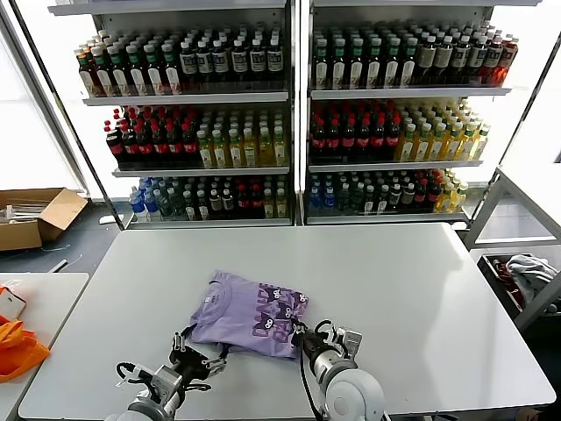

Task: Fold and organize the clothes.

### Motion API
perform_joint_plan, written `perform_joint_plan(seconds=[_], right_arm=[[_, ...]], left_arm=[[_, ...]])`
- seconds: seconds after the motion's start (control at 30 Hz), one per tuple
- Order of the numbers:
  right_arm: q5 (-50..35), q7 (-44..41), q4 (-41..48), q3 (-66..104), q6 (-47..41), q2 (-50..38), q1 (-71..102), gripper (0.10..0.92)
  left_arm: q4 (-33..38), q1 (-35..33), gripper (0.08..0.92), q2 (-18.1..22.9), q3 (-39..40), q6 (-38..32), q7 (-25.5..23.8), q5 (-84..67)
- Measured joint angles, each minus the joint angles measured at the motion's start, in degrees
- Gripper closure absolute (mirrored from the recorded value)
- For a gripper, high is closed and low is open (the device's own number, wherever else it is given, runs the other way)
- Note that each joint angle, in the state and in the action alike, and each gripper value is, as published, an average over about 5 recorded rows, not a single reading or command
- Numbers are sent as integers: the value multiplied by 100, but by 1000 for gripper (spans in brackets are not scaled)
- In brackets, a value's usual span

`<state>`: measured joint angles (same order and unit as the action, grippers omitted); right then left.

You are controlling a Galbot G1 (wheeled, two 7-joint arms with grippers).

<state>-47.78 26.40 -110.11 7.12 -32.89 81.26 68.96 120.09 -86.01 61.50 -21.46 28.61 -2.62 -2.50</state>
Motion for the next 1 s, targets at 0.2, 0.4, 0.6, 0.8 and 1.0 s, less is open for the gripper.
perform_joint_plan(seconds=[0.2,0.4,0.6,0.8,1.0], right_arm=[[-49,-12,-141,25,-27,-77,54,897],[-166,30,-316,127,-29,-236,45,897],[-346,62,-441,278,-30,-364,30,897],[-505,15,-514,460,-30,-517,-5,897],[-619,-55,-455,707,-27,-693,-81,897]], left_arm=[[-268,142,177,-12,-106,-36,68,-17],[-464,215,177,-56,-227,-48,95,-40],[-633,227,177,-21,-316,-140,115,11],[-600,156,177,-73,-513,-126,149,-49],[-302,152,177,-82,-841,-23,232,-439]])
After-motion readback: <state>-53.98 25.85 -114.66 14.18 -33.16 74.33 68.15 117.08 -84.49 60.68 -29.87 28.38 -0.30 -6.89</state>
